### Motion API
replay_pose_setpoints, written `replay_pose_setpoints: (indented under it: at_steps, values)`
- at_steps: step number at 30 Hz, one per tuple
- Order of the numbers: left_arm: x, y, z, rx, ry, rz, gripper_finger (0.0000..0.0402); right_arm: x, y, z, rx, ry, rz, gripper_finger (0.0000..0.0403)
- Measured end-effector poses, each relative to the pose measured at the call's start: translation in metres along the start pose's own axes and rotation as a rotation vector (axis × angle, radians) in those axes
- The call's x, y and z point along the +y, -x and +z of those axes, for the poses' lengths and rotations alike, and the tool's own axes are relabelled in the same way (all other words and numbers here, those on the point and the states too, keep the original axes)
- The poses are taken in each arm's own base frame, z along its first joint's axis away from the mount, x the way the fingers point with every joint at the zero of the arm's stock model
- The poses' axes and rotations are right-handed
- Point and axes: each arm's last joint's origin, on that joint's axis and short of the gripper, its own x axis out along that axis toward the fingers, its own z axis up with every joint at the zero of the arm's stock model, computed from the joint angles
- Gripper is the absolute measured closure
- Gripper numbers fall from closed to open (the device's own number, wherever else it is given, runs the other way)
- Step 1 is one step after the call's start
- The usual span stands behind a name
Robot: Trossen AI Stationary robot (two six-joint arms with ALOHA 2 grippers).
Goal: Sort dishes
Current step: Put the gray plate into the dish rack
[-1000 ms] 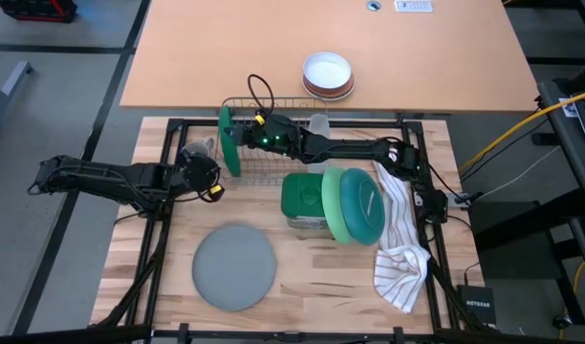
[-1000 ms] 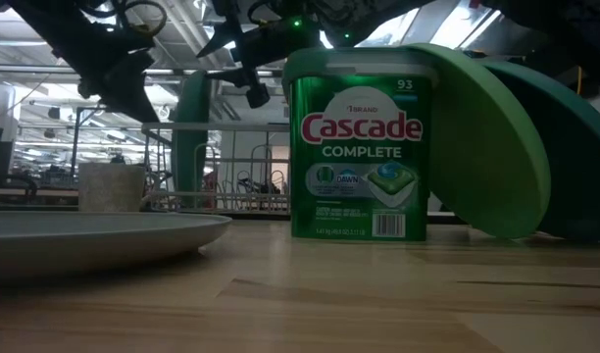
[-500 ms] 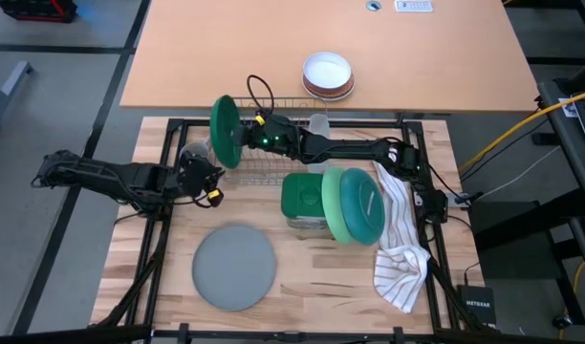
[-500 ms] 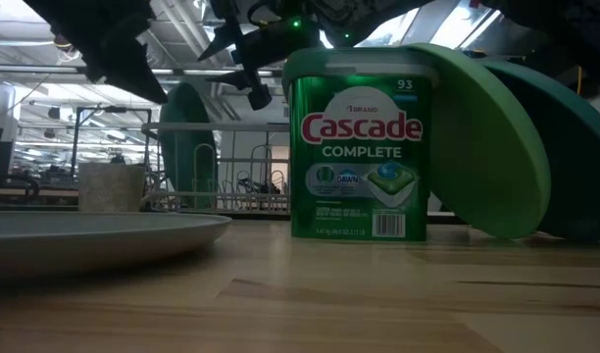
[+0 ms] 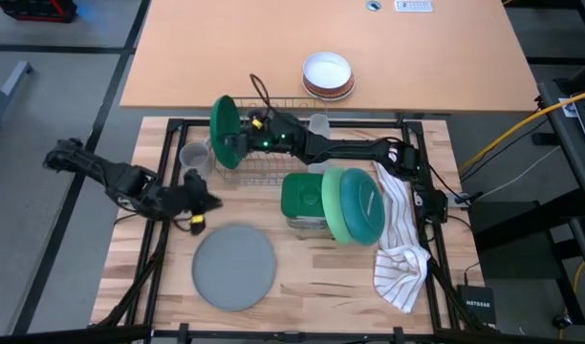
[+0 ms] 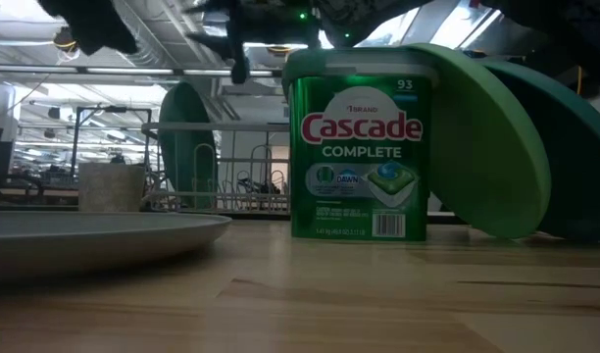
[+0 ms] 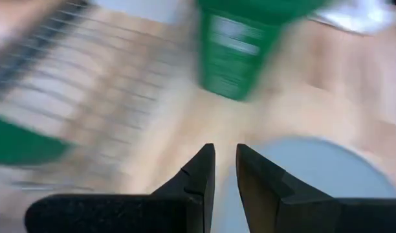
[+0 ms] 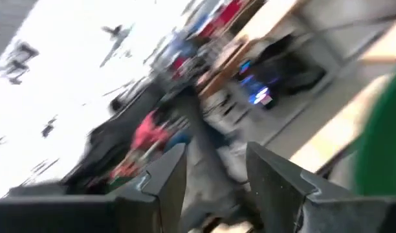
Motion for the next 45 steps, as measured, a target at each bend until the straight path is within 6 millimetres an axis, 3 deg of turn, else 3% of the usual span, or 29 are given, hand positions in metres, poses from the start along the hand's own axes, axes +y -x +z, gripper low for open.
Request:
replay_pose_setpoints:
  at_steps: [5,9,15,22,28,33,39,45]
  values:
    - [-0.018,0.009,-0.014,0.116,0.022,-0.187,0.0348,0.023,-0.004,-0.02,0.137,0.011,0.174,0.024]
    - [-0.027,0.015,-0.027,0.203,0.06,-0.221,0.0348,0.044,-0.006,-0.044,0.244,0.053,0.286,0.024]
    - [-0.04,0.013,-0.049,0.316,0.115,-0.195,0.0348,0.08,-0.006,-0.085,0.384,0.116,0.436,0.024]
    - [-0.047,-0.004,-0.08,0.413,0.168,-0.081,0.0348,0.112,-0.001,-0.124,0.443,0.228,0.526,0.024]
    - [-0.046,-0.02,-0.101,0.46,0.143,0.028,0.0342,0.118,0.003,-0.155,0.551,0.307,0.436,0.024]
    - [-0.045,-0.028,-0.111,0.48,0.145,0.086,0.029,0.114,0.01,-0.175,0.668,0.332,0.301,0.024]
    - [-0.036,-0.038,-0.128,0.497,0.262,0.209,0.0222,0.113,0.016,-0.19,0.745,0.361,0.207,0.024]
    - [-0.032,-0.045,-0.139,0.483,0.406,0.259,0.0206,0.115,0.019,-0.197,0.774,0.381,0.2,0.024]
